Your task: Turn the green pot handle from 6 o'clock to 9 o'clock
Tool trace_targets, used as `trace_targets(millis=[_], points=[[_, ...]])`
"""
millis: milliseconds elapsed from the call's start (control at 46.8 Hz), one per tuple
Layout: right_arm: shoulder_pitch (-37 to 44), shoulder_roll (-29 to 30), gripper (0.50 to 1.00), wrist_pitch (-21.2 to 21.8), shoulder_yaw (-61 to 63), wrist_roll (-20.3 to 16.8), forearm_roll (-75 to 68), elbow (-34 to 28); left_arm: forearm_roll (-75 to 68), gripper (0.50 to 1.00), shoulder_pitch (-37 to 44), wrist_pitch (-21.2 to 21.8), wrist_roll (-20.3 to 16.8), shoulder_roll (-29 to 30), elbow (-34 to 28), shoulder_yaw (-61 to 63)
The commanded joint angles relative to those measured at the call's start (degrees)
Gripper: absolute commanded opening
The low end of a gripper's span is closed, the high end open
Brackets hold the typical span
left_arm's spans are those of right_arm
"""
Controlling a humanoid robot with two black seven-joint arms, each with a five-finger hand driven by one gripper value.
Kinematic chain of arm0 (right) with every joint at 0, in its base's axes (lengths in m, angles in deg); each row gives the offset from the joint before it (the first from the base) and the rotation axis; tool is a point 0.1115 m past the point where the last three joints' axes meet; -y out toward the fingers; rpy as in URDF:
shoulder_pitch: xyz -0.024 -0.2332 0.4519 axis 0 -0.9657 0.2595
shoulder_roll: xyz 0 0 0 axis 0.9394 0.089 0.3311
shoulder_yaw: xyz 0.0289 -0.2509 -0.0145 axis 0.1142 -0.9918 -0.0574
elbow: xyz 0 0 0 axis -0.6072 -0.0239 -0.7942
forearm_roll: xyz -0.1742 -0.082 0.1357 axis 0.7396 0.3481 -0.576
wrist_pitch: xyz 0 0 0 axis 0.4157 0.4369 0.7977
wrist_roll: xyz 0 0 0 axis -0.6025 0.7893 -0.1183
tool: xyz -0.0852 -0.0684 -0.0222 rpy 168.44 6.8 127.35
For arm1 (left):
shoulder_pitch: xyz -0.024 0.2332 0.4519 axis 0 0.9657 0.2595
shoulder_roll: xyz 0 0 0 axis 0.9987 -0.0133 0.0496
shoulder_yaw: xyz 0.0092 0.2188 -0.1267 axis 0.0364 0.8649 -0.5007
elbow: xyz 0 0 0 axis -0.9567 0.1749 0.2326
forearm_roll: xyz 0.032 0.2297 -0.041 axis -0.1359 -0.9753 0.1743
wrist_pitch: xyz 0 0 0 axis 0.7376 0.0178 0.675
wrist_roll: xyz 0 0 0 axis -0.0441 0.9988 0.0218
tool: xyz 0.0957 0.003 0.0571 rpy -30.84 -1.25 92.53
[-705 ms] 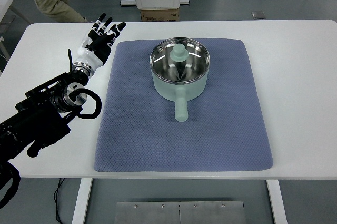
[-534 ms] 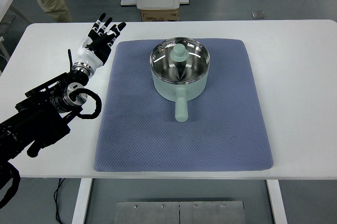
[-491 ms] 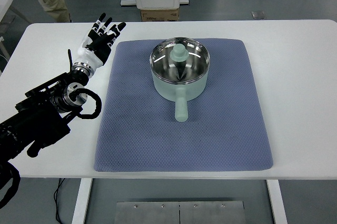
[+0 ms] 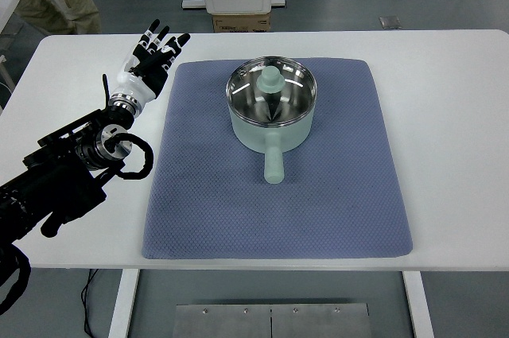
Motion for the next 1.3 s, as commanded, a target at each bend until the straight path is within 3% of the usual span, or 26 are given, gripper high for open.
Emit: trace_targets(millis=[0, 1282], points=[[0.0, 0.0, 1.000, 0.0, 0.0, 0.0, 0.0, 0.0, 0.0, 1.000, -0.2, 0.0, -0.1, 0.1, 0.0, 0.0], [0.0, 0.0, 1.000, 0.0, 0.0, 0.0, 0.0, 0.0, -3.0, 1.000, -0.4, 0.1, -0.2, 2.1, -0.1, -0.1]])
